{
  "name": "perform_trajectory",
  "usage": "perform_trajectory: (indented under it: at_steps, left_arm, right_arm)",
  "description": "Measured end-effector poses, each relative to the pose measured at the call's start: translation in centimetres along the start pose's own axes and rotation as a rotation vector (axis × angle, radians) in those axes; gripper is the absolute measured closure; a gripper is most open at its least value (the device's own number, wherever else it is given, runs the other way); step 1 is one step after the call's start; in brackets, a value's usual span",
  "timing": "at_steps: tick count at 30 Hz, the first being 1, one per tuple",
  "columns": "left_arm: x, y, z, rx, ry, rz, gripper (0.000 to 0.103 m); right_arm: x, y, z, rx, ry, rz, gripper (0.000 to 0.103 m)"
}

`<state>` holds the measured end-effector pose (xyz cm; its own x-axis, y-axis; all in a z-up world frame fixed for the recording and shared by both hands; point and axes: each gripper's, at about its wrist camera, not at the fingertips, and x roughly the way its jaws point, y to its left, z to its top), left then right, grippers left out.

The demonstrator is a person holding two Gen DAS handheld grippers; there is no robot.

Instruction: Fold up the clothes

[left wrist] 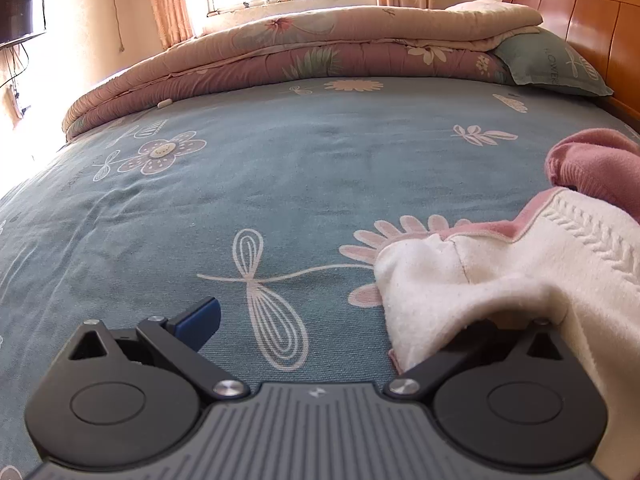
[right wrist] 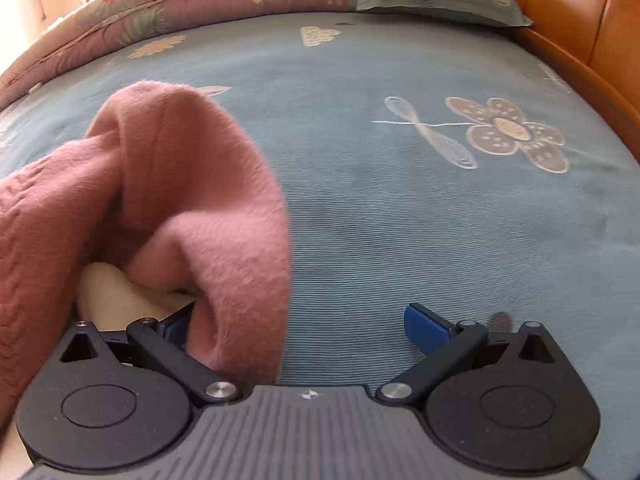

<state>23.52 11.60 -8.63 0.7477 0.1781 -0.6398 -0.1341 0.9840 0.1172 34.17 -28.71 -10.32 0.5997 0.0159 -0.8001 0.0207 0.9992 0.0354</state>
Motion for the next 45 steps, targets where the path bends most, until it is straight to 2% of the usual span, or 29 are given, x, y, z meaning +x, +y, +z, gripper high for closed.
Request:
perform_trajectory:
  at_steps: [3,5,8,10,12,14,18,21,24,27,31,34,37,41,43,45]
  left_arm:
    - [-0.2,-0.1,0.2,0.014,-0.004,0.009,0.001]
    - [-0.2,-0.1,0.2,0.017,-0.002,0.011,0.001]
    - [-0.2,-0.4,0.3,0.018,0.004,0.010,0.001]
    - [-0.1,-0.5,0.3,0.019,0.005,0.011,0.001]
    - [-0.1,-0.6,0.3,0.017,0.008,0.012,0.001]
    - [-0.1,-0.5,0.3,0.017,0.011,0.012,0.001]
    - [-0.2,-0.5,0.5,0.019,0.009,0.013,0.001]
    - [-0.2,-0.6,0.7,0.018,0.010,0.014,0.001]
    - [-0.2,-0.6,0.7,0.014,0.005,0.007,0.001]
    - [0.0,-0.6,0.4,0.016,0.008,-0.005,0.001]
    - [0.3,-0.5,0.1,-0.002,0.018,-0.017,0.001]
    - [0.4,-0.6,0.1,-0.001,0.022,-0.015,0.001]
    - [0.4,-0.7,0.1,-0.001,0.025,-0.014,0.001]
    - [0.3,-0.7,0.3,0.006,0.025,-0.008,0.001]
    - [0.2,-0.7,0.4,0.004,0.018,-0.007,0.001]
    - [0.2,-0.6,0.4,0.003,0.013,-0.006,0.001]
  right_arm:
    - [-0.4,-2.9,0.4,0.071,-0.015,-0.120,0.000]
    - [-1.9,-3.7,0.5,0.088,-0.047,-0.069,0.000]
    - [-4.1,-1.9,0.5,0.010,-0.121,0.027,0.000]
    - [-5.0,0.6,0.5,-0.077,-0.180,0.111,0.000]
    - [-5.2,3.5,0.4,-0.194,-0.219,0.140,0.000]
    - [-3.8,6.8,0.1,-0.341,-0.151,0.085,0.000]
    - [-2.8,10.8,0.8,-0.400,-0.181,0.140,0.000]
    - [-1.6,11.3,3.5,-0.309,-0.221,0.158,0.000]
    - [0.0,10.2,5.2,-0.239,-0.140,0.142,0.000]
    - [-1.4,9.0,3.5,-0.308,-0.163,0.183,0.000]
    - [-1.9,8.2,0.2,-0.442,-0.171,0.179,0.000]
    - [-0.8,9.6,-1.1,-0.506,-0.174,0.162,0.000]
    - [0.4,12.1,-1.4,-0.555,-0.188,0.184,0.000]
    - [1.7,13.7,-1.0,-0.606,-0.212,0.147,0.000]
    - [1.5,12.4,-0.3,-0.548,-0.234,0.089,0.000]
    - [1.0,10.1,0.4,-0.473,-0.279,-0.006,0.000]
